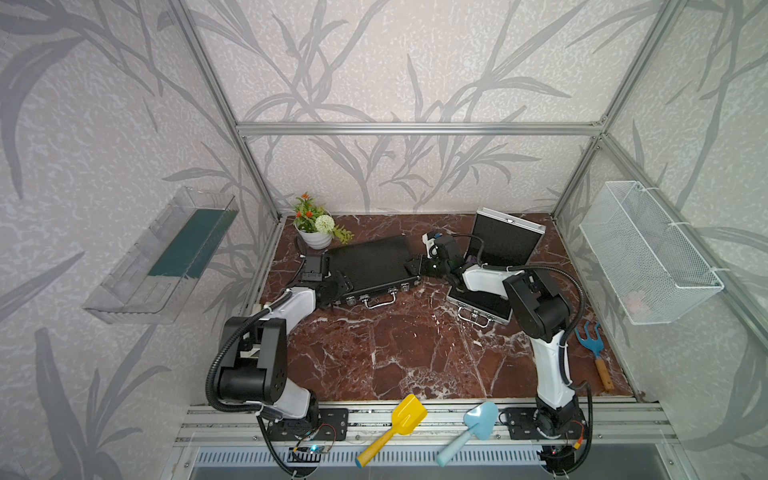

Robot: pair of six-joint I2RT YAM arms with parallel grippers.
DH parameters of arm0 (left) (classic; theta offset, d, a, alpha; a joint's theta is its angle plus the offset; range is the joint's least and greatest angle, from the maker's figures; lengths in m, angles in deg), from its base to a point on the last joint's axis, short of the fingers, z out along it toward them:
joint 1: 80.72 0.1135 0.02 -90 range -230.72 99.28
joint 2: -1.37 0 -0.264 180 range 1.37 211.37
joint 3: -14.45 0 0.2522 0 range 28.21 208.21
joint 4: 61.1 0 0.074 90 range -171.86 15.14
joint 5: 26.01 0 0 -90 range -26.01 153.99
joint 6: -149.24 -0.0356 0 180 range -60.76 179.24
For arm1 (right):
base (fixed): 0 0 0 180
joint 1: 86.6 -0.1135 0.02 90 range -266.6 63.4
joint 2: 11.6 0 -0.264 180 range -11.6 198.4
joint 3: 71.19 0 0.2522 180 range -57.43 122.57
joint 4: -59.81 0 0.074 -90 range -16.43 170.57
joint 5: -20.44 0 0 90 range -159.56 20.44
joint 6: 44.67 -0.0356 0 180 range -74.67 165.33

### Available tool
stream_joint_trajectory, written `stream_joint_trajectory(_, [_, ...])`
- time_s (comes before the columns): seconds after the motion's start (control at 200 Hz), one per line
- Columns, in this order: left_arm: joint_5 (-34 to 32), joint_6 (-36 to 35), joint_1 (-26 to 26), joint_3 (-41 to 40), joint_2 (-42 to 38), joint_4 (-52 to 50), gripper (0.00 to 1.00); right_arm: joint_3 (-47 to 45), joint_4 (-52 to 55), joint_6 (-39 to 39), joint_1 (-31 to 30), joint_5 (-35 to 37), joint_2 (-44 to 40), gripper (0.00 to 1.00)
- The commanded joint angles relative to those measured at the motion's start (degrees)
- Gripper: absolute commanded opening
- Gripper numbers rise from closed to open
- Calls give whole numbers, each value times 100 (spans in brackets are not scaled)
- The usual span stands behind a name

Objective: Open the poker set cases
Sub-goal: Move the poker set case to the center of the board.

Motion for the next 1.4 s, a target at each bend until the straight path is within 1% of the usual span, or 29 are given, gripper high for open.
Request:
stream_joint_trajectory(0.0, [1031, 162, -104, -114, 309, 643, 59, 13, 366, 58, -293, -699, 136, 48])
stream_joint_trajectory(0.045, [1166, 196, -115, -150, 329, 710, 51, 12, 413, 68, -353, -783, 169, 48])
stream_joint_trajectory(0.09, [1263, 247, -149, -225, 301, 816, 46, -22, 390, 44, -413, -865, 170, 46])
stream_joint_trajectory(0.185, [1223, 347, -348, -401, 70, 935, 40, -143, 371, 32, -642, -1024, 101, 44])
stream_joint_trajectory(0.295, [930, 345, -752, -488, -222, 826, 38, -448, 278, 2, -874, -1149, -57, 44])
stream_joint_trajectory(0.32, [875, 362, -826, -506, -256, 821, 38, -545, 183, -196, -918, -1187, -93, 44])
stream_joint_trajectory(0.385, [870, 480, -925, -628, -310, 910, 37, -792, 55, -251, -1041, -1251, -197, 43])
stream_joint_trajectory(0.485, [901, 689, -1028, -908, -443, 1112, 34, -1101, 153, -163, -1237, -1217, -438, 42])
stream_joint_trajectory(0.58, [719, 772, -1212, -1194, -782, 1036, 33, -1562, -2, -284, -1367, -1183, -717, 39])
stream_joint_trajectory(0.745, [463, 1099, -1369, -1831, -1662, 831, 34, -2130, 177, -272, -1788, -1071, -1178, 39])
stream_joint_trajectory(0.9, [109, 1305, -1428, -2253, -2905, 35, 34, -2467, 547, -236, -2008, -1172, -1524, 38])
stream_joint_trajectory(0.95, [-117, 1360, -1428, -2313, -3345, -301, 38, -2583, 652, -210, -2087, -1164, -1661, 38])
stream_joint_trajectory(0.985, [-281, 1392, -1427, -2338, -3629, -510, 42, -2668, 699, -195, -2122, -1148, -1744, 39])
stream_joint_trajectory(1.06, [-609, 1488, -1421, -2441, -4078, -604, 50, -2887, 709, -252, -2105, -998, -1883, 40])
stream_joint_trajectory(1.085, [-687, 1500, -1419, -2455, -4160, -633, 53, -2966, 669, -286, -2082, -963, -1935, 40])
stream_joint_trajectory(1.12, [-715, 1505, -1410, -2455, -4175, -646, 55, -3034, 627, -319, -2061, -991, -2008, 39])
stream_joint_trajectory(1.185, [-735, 1411, -1402, -2367, -3959, -681, 57, -3060, 706, -278, -2061, -1021, -2142, 39])
stream_joint_trajectory(1.23, [-719, 1334, -1399, -2253, -3699, -703, 57, -3073, 792, -258, -2054, -972, -2210, 43])
stream_joint_trajectory(1.25, [-714, 1303, -1401, -2197, -3547, -728, 57, -3101, 804, -255, -2037, -935, -2239, 46])
stream_joint_trajectory(1.265, [-716, 1281, -1402, -2129, -3454, -765, 57, -3127, 798, -264, -2016, -907, -2265, 50])
stream_joint_trajectory(1.29, [-732, 1246, -1401, -2032, -3306, -839, 57, -3178, 787, -301, -1972, -873, -2318, 58])
stream_joint_trajectory(1.32, [-747, 1173, -1393, -1867, -3158, -991, 57, -3276, 687, -382, -1912, -821, -2411, 73])
stream_joint_trajectory(1.33, [-744, 1133, -1393, -1800, -3111, -1054, 57, -3332, 623, -407, -1887, -803, -2447, 76])
stream_joint_trajectory(1.355, [-788, 1044, -1400, -1645, -3021, -1214, 57, -3444, 481, -491, -1829, -774, -2475, 81])
stream_joint_trajectory(1.395, [-889, 984, -1402, -1463, -2936, -1401, 57, -3593, 326, -578, -1745, -721, -2791, 86])
